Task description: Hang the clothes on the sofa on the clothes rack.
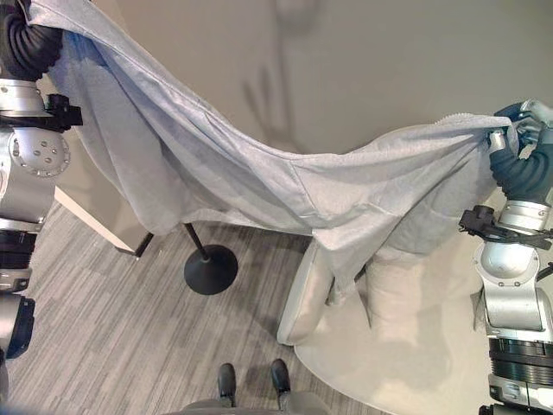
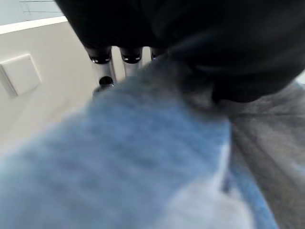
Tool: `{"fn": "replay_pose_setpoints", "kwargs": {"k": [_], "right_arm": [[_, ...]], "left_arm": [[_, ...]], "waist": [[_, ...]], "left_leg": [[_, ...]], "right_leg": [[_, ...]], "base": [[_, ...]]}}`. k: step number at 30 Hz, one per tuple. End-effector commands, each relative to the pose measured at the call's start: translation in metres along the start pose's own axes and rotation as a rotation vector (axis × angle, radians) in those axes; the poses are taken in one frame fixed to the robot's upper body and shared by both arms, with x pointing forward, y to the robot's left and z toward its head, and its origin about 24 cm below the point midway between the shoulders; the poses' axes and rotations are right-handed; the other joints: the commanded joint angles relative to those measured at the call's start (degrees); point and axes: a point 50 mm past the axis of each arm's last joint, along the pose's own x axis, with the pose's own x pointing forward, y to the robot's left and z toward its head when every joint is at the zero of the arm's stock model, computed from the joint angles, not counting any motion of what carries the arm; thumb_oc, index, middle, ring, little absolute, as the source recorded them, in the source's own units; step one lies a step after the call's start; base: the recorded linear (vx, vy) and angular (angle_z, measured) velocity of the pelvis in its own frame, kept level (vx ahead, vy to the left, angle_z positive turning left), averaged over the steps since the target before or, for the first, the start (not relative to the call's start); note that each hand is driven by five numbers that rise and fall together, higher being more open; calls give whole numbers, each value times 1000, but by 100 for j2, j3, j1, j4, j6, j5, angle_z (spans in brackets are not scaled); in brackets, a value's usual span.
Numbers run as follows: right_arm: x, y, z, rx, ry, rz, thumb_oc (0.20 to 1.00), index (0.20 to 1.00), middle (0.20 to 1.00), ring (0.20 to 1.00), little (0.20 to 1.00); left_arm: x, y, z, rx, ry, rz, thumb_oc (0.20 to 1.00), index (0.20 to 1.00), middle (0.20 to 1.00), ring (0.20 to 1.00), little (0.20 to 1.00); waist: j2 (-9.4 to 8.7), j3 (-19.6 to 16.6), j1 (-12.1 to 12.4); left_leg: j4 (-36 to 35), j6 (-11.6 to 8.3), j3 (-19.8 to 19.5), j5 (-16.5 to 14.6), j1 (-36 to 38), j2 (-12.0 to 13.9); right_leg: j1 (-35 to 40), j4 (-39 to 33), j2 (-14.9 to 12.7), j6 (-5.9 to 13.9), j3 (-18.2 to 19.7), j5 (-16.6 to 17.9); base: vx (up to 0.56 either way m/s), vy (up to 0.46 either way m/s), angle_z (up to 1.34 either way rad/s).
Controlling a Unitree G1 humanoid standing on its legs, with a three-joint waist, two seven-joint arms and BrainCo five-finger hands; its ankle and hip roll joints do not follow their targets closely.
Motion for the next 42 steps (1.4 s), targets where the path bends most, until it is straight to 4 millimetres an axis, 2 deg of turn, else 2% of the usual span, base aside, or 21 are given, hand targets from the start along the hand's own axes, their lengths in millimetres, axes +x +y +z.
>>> {"fn": "replay_pose_setpoints", "kwargs": {"k": [1, 3, 4, 6, 8, 9, 11, 12, 18, 20, 21, 22, 23, 24, 25, 28, 29, 32, 36, 38, 42], "right_arm": [[15, -27, 12, -38, -95, -74, 200, 200, 200, 200, 200], [15, -27, 13, -38, -99, -76, 200, 200, 200, 200, 200], [15, -26, 14, -36, -101, -71, 200, 200, 200, 200, 200], [12, -25, 11, -40, -85, -61, 200, 200, 200, 200, 200], [10, -26, 8, -56, -74, -65, 200, 200, 200, 200, 200], [8, -26, 7, -63, -66, -63, 200, 200, 200, 200, 200], [5, -26, 6, -77, -63, -59, 200, 200, 200, 200, 200], [6, -24, 8, -69, -65, -75, 200, 200, 200, 200, 200], [15, -12, 14, -40, -82, -82, 200, 200, 200, 200, 200], [23, -5, 19, -29, -101, -84, 200, 200, 200, 200, 200], [23, -4, 19, -28, -103, -84, 200, 200, 200, 200, 200], [23, 1, 21, -20, -109, -57, 200, 200, 200, 200, 200], [22, 2, 21, -20, -109, -56, 200, 200, 200, 200, 200], [22, 0, 22, -31, -117, -45, 200, 200, 200, 200, 200], [25, -2, 26, -55, -148, -55, 200, 200, 200, 200, 200], [23, -1, 24, -55, -139, -45, 200, 200, 200, 200, 200], [23, 0, 28, -53, -159, -27, 200, 200, 200, 200, 200], [28, -5, 34, -36, -186, -24, 200, 200, 200, 200, 200], [32, -5, 41, -45, -218, -14, 200, 200, 200, 200, 200], [44, -11, 57, -60, -294, -49, 200, 200, 200, 200, 200], [55, -18, 72, -62, -363, -89, 200, 200, 200, 200, 200]], "left_arm": [[17, 15, 9, -33, -38, 107, 200, 200, 200, 200, 200], [20, 15, 10, -33, -45, 113, 200, 200, 200, 200, 200], [21, 16, 10, -25, -48, 115, 200, 200, 200, 200, 200], [26, 16, 13, -25, -65, 119, 200, 200, 200, 200, 200], [30, 15, 17, -32, -76, 130, 200, 200, 200, 200, 200], [30, 16, 17, -25, -75, 137, 200, 200, 200, 200, 200], [28, 16, 16, -21, -71, 137, 200, 200, 200, 200, 200], [28, 18, 21, -26, -91, 152, 200, 200, 200, 200, 200], [31, 30, 24, -9, -122, 194, 200, 200, 200, 200, 200], [32, 39, 22, 14, -119, 229, 200, 200, 200, 200, 200], [32, 39, 21, 16, -118, 231, 200, 200, 200, 200, 200], [31, 42, 20, 15, -115, 243, 200, 200, 200, 200, 200], [30, 42, 19, 15, -114, 242, 200, 200, 200, 200, 200], [30, 43, 17, 10, -100, 250, 200, 200, 200, 200, 200], [30, 46, 16, 22, -104, 260, 200, 200, 200, 200, 200], [28, 48, 12, 29, -86, 263, 200, 200, 200, 200, 200], [27, 48, 13, 2, -76, 286, 200, 200, 200, 200, 200], [16, 52, 4, -19, -41, 294, 200, 200, 200, 200, 200], [10, 56, -6, -3, -4, 299, 200, 200, 200, 200, 200], [8, 72, -22, 52, 48, 348, 200, 200, 200, 200, 200], [13, 83, -33, 100, 72, 375, 200, 200, 200, 200, 200]], "waist": [[-101, -221, 15], [-133, -226, 11], [-157, -247, 34], [-177, -314, 24], [-157, -340, 20], [-102, -382, 4], [50, -431, -28], [151, -416, -37], [102, -369, 149], [95, -325, 280], [97, -318, 275], [75, -323, 239], [77, -326, 244], [65, -349, 220], [41, -338, 278], [53, -318, 278], [27, -327, 259], [-40, -420, 306], [-81, -480, 354], [-134, -609, 447], [-146, -658, 455]], "left_leg": [[629, -370, 193, -624, -39, -78], [714, -439, 214, -587, -214, 28], [680, -488, 177, -520, -303, 139], [427, -651, 108, -242, -383, 548], [250, -750, 80, -51, -438, 740], [133, -783, 86, -60, -387, 779], [1, -836, 134, -143, -280, 768], [1, -778, 138, -199, -265, 586], [1, -555, 208, -341, -322, 240], [1, -467, 309, -378, -362, 159], [1, -464, 319, -378, -361, 161], [1, -428, 280, -396, -359, 102], [1, -426, 287, -399, -356, 105], [1, -413, 254, -430, -276, 66], [1, -414, 323, -474, -219, 86], [1, -410, 301, -442, -233, 95], [1, -427, 232, -454, -166, 67], [1, -519, 245, -504, 29, 116], [1, -517, 209, -519, 136, 131], [1, -504, 173, -582, 284, 157], [1, -511, 188, -603, 322, 156]], "right_leg": [[247, 33, -56, 435, -86, -202], [224, 33, -126, 466, -175, -202], [214, 32, -210, 504, -230, -202], [150, 22, -425, 595, -374, -289], [132, 15, -514, 636, -475, -394], [157, 8, -552, 674, -503, -439], [185, 8, -628, 732, -535, -465], [142, 8, -820, 810, -507, -349], [-43, 15, -1132, 989, -366, -86], [-127, 168, -1294, 1017, -506, 47], [-140, 186, -1292, 1016, -497, 43], [-149, 440, -1175, 971, -226, 96], [-164, 466, -1170, 971, -210, 85], [-234, 483, -955, 936, 24, 31], [-322, 438, -832, 866, -55, -63], [-216, 359, -817, 889, -98, -113], [-215, 303, -703, 857, -7, -123], [-69, 38, -665, 840, -179, -9], [73, 12, -652, 803, -293, -73], [272, 8, -646, 770, -429, -194], [336, 8, -654, 781, -464, -225]], "base": [[-50, 31, 11], [-28, 59, 28], [24, 142, 25], [68, 192, 15], [89, 185, 34], [121, 198, 33], [129, 336, 4], [93, 380, -23], [30, 269, -5], [0, 199, -9], [18, 85, -29], [16, 58, -26], [62, 77, -6], [56, 0, 15], [66, -6, 10], [28, -56, 0], [103, -98, 9], [124, -112, 19], [77, -67, 16], [132, -67, 8], [59, -6, 11]]}}
